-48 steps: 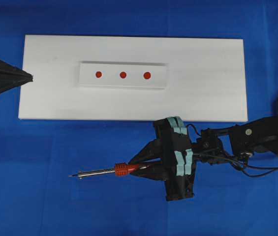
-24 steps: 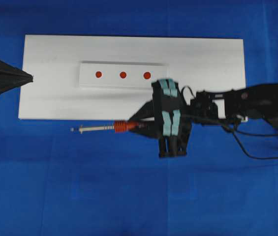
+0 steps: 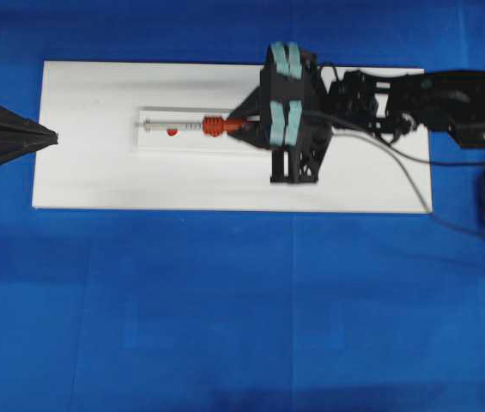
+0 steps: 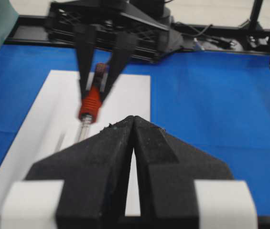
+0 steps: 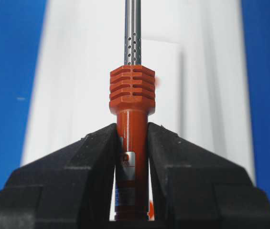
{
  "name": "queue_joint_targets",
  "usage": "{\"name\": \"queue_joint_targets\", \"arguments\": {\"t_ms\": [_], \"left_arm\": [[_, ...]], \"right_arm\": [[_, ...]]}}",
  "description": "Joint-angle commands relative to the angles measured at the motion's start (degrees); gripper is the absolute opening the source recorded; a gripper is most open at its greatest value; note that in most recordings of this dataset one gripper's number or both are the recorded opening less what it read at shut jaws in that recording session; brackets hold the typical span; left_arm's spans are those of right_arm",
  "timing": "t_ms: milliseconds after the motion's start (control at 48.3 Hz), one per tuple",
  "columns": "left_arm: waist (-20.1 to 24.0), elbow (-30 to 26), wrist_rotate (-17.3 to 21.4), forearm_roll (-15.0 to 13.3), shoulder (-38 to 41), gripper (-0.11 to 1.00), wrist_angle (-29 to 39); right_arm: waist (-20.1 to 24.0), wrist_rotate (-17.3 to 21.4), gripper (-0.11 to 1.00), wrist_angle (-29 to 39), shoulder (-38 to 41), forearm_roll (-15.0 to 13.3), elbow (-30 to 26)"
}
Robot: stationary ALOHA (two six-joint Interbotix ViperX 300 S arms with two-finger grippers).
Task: Touch the tip of the soldering iron to the mark.
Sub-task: 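Point the iron tip down and lower it toward the left red dot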
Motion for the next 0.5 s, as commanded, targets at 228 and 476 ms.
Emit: {"name": "queue_joint_targets", "arguments": {"t_ms": [228,476], "left_arm": [[0.1,-0.6,0.0,0.0,0.3,0.00,-0.5],[0.1,-0.6,-0.1,0.0,0.3,0.00,-0.5]], "right_arm": [[-2.2,-1.1,0.06,0.9,-1.6,-0.1,-2.0],[-3.2,-1.1,0.06,6.7,-1.6,-0.2,-2.1]]}}
